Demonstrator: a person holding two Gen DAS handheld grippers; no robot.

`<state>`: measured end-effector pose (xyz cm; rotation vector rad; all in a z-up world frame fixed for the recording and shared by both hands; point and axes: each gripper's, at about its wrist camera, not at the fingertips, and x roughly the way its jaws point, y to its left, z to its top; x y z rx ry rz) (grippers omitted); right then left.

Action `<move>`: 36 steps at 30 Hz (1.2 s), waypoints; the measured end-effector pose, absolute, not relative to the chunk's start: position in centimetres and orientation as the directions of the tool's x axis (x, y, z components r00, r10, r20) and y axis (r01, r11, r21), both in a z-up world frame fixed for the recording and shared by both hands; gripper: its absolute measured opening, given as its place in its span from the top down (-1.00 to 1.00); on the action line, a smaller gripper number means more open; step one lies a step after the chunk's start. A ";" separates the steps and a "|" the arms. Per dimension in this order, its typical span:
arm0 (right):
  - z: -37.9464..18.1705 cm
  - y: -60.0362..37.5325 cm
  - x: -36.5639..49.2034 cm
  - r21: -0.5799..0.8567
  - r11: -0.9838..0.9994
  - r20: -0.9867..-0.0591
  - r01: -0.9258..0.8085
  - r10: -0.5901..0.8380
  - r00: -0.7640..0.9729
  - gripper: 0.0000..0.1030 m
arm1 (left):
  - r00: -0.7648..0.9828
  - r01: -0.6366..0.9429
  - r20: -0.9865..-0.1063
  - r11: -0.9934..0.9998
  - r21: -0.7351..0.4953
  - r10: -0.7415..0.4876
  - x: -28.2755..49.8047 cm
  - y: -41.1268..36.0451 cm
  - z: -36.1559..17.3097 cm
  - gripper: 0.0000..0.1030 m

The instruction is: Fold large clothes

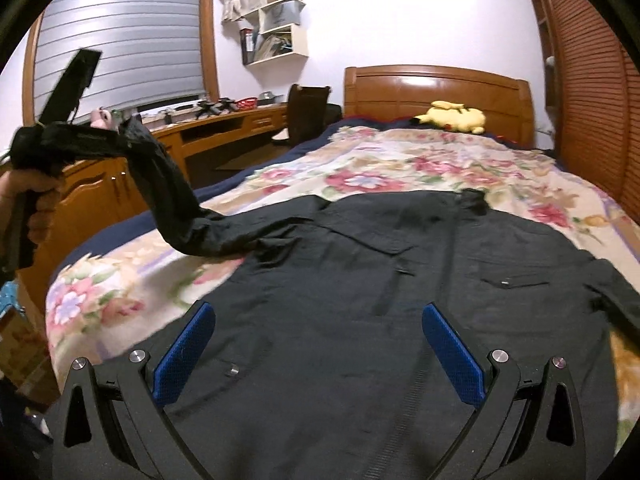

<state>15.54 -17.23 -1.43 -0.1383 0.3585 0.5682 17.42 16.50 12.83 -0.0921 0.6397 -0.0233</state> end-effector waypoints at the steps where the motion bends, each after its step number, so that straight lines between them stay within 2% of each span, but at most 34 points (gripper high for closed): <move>1: -1.4 -17.5 15.5 -0.034 0.839 -0.374 -0.543 0.494 0.785 -1.00 | 0.806 0.016 -0.588 0.995 -0.097 -0.070 17.3 15.4 13.0 0.79; 5: -1.5 -19.2 14.9 -0.039 0.858 -0.387 -0.513 0.460 0.799 -1.00 | 0.806 0.152 -0.555 0.978 -0.146 -0.208 16.5 10.4 13.2 0.79; 11: -0.4 -21.4 13.6 0.012 0.876 -0.404 -0.483 0.446 0.798 -1.00 | 0.772 0.285 -0.553 0.948 -0.141 -0.314 15.4 4.1 12.6 0.79; 18: 0.8 -21.0 13.3 0.053 0.892 -0.412 -0.448 0.428 0.804 -1.00 | 0.773 0.270 -0.580 0.961 -0.063 -0.256 14.0 1.9 10.5 0.74; 20: 0.8 -21.0 13.5 0.056 0.893 -0.413 -0.446 0.428 0.804 -1.00 | 0.784 0.261 -0.574 0.964 -0.043 -0.237 13.1 1.9 9.8 0.62; 22: 0.8 -20.8 13.1 0.055 0.894 -0.415 -0.445 0.426 0.804 -1.00 | 0.795 0.252 -0.561 0.967 -0.036 -0.228 12.9 0.9 9.1 0.25; 26: 0.8 -20.5 12.7 0.051 0.890 -0.419 -0.453 0.431 0.799 -1.00 | 0.824 0.225 -0.522 0.973 -0.056 -0.221 10.4 1.9 7.9 -0.10; 28: 0.7 -20.2 12.6 0.050 0.888 -0.423 -0.458 0.434 0.795 -1.00 | 0.838 0.201 -0.508 0.978 -0.053 -0.200 9.5 2.3 7.3 -0.55; 36: 0.5 -18.6 13.6 0.073 0.858 -0.440 -0.509 0.486 0.755 -0.95 | 0.860 0.084 -0.497 0.993 -0.084 -0.115 7.0 5.8 4.7 -0.58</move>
